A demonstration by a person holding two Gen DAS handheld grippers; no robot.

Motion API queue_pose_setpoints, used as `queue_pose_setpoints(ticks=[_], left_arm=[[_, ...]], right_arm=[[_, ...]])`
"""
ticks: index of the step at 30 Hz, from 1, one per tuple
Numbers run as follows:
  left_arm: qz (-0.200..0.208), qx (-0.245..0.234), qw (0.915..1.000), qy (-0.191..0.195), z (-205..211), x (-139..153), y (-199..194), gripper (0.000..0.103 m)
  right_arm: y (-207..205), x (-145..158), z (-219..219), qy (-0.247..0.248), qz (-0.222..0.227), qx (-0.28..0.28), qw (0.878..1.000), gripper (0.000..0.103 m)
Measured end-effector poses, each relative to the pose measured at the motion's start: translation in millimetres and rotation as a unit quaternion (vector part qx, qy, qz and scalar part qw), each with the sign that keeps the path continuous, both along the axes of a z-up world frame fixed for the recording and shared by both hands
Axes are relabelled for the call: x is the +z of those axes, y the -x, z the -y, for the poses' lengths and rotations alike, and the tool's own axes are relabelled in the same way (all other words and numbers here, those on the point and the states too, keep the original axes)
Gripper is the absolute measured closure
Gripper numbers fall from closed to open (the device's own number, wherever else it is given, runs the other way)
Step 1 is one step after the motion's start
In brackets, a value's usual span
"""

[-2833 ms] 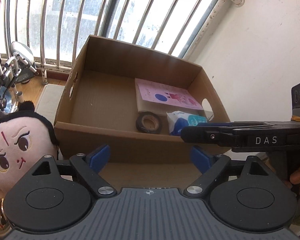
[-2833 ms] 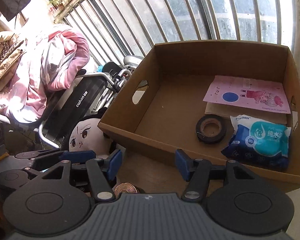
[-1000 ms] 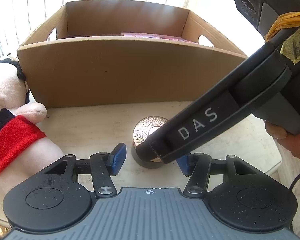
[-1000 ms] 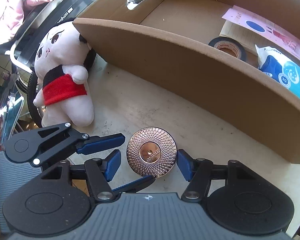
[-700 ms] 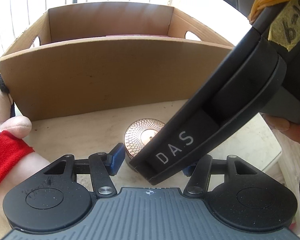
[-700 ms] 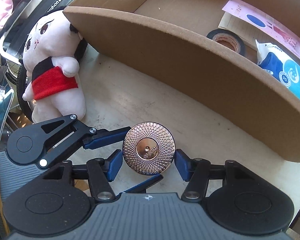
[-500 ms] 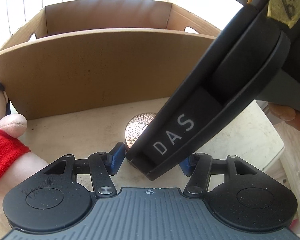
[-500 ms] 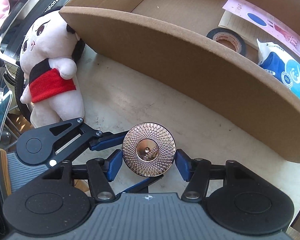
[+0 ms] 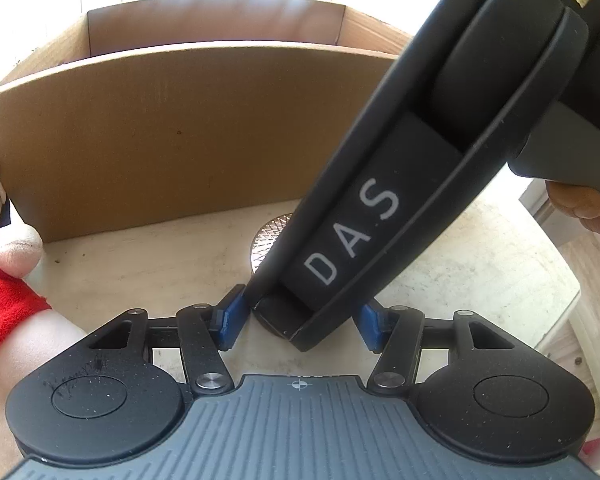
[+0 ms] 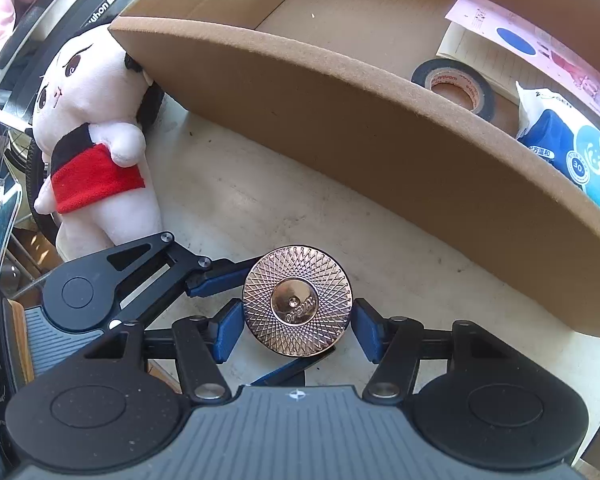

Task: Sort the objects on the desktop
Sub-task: 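Close the right gripper on the rose-gold tin while the left gripper closes on it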

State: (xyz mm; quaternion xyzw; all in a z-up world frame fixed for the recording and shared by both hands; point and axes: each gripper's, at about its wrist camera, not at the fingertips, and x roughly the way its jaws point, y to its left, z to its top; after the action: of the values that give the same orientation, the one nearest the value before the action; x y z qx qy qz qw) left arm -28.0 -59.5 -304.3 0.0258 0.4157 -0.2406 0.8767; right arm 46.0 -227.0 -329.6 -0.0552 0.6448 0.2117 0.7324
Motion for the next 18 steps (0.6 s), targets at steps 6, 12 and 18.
queue_pose_setpoints(ticks=[6, 12, 18], left_arm=[[0.01, 0.0, 1.0, 0.0, -5, 2, 2, 0.044], [0.024, 0.003, 0.9997, -0.009, -7, 3, 8, 0.045], [0.027, 0.004, 0.9996, -0.009, -13, 6, 13, 0.045]], right_arm=[[0, 2, 0, 0.001, 0.003, 0.005, 1.0, 0.041], [2, 5, -1, 0.012, 0.023, 0.008, 1.0, 0.041], [4, 10, -2, 0.013, 0.037, 0.012, 0.999, 0.041]])
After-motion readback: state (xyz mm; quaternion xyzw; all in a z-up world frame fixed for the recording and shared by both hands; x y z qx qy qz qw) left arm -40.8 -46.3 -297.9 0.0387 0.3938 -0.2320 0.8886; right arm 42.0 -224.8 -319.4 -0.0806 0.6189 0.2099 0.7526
